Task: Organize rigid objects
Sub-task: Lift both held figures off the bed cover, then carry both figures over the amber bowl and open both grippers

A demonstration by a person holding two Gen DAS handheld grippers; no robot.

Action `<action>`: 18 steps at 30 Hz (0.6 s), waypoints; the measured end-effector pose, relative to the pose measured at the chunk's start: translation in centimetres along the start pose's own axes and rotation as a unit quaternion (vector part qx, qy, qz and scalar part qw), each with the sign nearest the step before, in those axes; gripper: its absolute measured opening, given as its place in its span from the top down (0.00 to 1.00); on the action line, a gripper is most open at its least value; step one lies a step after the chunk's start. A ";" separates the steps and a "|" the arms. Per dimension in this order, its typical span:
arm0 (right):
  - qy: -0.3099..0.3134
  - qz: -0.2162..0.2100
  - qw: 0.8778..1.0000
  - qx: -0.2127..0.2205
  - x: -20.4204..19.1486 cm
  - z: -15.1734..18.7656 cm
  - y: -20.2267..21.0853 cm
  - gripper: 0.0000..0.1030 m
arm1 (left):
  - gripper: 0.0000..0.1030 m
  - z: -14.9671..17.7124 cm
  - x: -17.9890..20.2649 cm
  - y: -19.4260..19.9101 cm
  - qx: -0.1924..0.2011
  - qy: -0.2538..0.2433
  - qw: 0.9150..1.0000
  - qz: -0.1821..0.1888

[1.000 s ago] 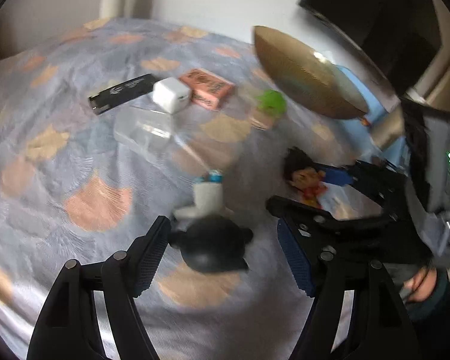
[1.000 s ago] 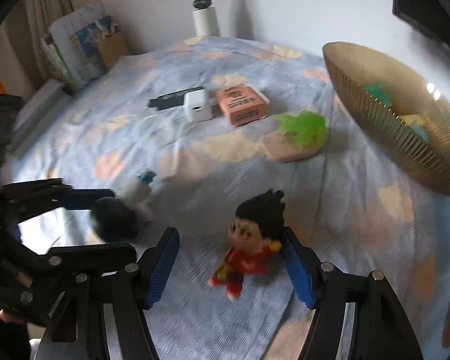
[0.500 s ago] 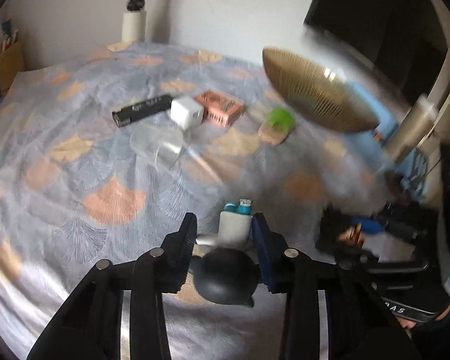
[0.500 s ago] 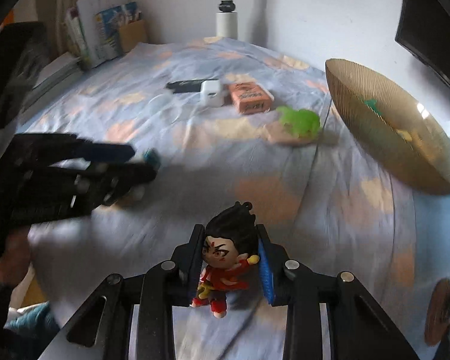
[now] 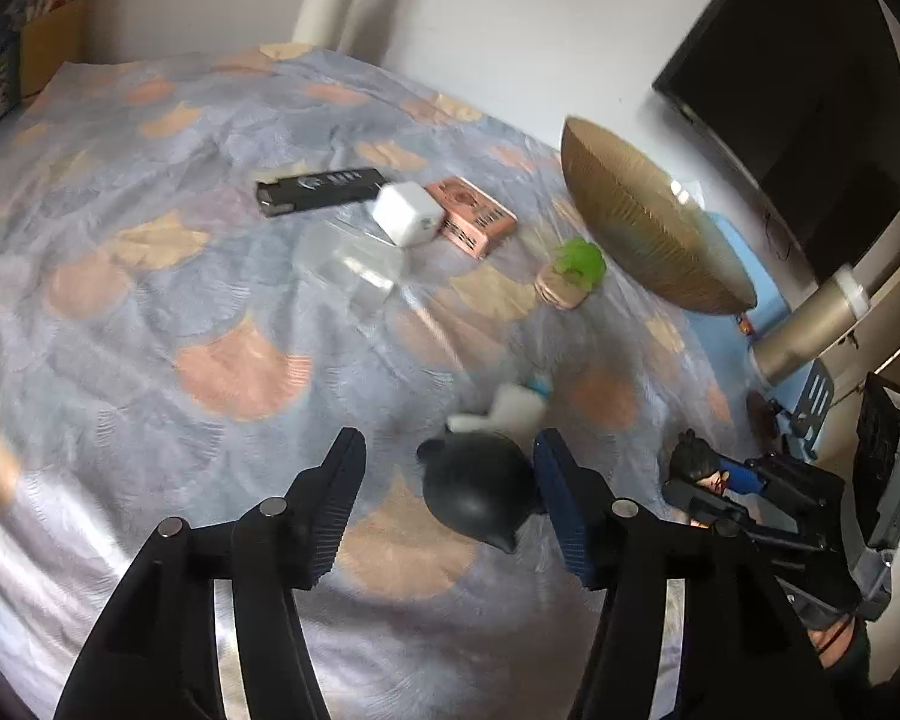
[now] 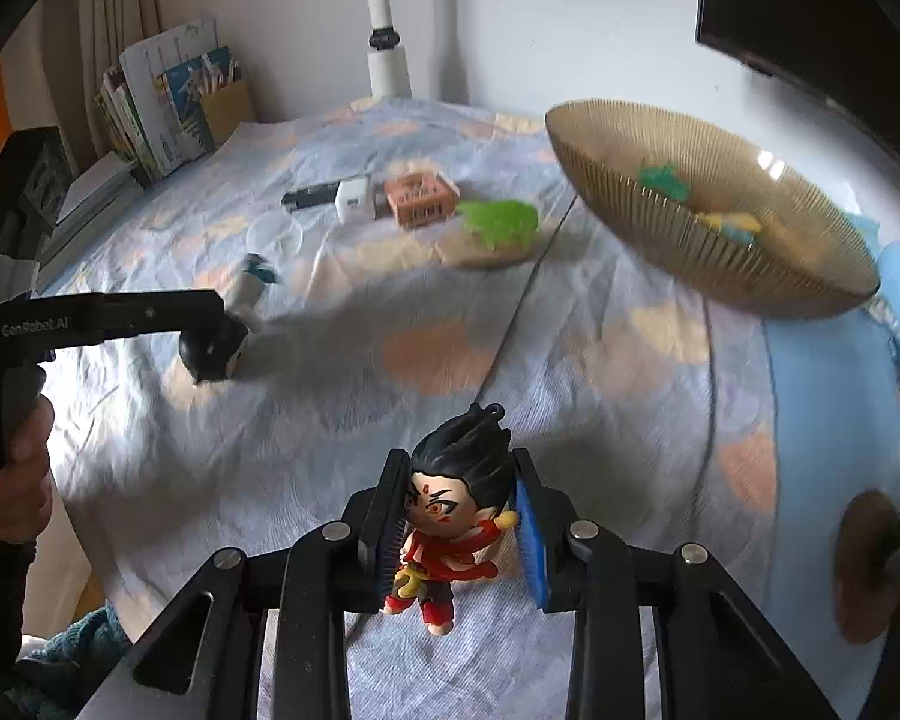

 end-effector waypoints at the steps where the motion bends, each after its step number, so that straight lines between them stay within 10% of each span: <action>1: -0.002 -0.004 1.000 -0.002 -0.1 0.1 -0.3 0.69 | 0.45 0.0 0.5 -0.7 -0.010 -0.007 1.000 -0.006; 10: -0.016 -0.010 1.000 0.006 0.9 0.6 0.1 0.69 | 0.53 1.1 3.9 -2.6 -0.018 -0.118 0.986 -0.115; 18: -0.015 -0.004 0.999 0.049 2.4 -0.7 2.7 0.69 | 0.53 -2.0 6.9 1.1 0.053 -0.105 0.989 -0.090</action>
Point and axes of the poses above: each gripper's, at about its wrist camera, not at the fingertips, and y roughly against the way its jaws point, x to its right, z to its underside, the point moved 7 cm from there along -y, roughly the way its jaws point, and after that the axes turned 8 degrees about -x, right-handed, at the moved point
